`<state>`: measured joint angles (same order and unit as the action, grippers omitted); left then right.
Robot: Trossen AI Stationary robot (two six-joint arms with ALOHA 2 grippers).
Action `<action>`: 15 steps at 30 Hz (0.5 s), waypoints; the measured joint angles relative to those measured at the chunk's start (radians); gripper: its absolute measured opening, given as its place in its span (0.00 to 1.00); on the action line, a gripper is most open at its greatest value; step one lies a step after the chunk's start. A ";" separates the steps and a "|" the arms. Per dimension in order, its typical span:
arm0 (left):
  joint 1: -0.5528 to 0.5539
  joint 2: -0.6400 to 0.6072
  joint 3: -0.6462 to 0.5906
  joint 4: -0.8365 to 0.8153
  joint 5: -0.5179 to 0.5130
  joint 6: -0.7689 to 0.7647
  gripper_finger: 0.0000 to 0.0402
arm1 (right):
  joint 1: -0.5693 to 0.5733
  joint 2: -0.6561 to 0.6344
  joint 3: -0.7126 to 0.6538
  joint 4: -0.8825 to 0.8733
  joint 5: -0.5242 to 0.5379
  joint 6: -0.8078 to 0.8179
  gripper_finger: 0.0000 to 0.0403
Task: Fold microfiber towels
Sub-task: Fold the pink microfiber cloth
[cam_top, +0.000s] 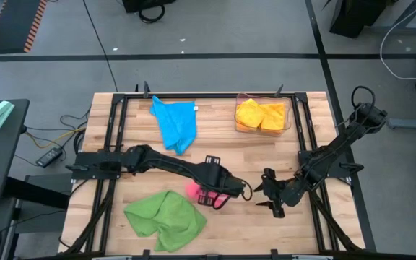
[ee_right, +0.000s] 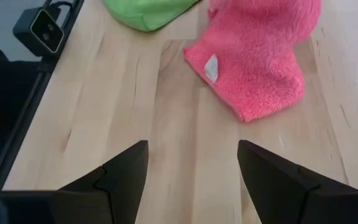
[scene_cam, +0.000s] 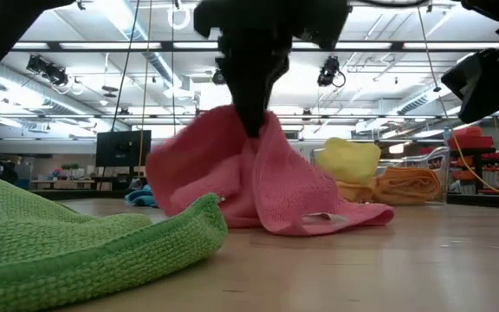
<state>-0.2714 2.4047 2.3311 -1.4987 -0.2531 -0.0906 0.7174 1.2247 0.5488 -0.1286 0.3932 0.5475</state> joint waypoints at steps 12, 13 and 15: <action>-0.008 -0.011 -0.199 -0.066 -0.002 0.038 0.55 | -0.010 0.062 0.000 0.108 0.064 -0.090 0.64; -0.008 -0.013 -0.210 -0.053 -0.003 0.046 0.56 | -0.014 0.075 0.000 0.118 0.068 -0.101 0.64; -0.013 -0.033 -0.256 -0.001 -0.015 0.061 0.55 | -0.018 0.102 0.000 0.132 0.071 -0.103 0.64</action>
<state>-0.2840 2.3712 2.0755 -1.4995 -0.2683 -0.0292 0.6995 1.3263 0.5488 0.0036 0.4643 0.4445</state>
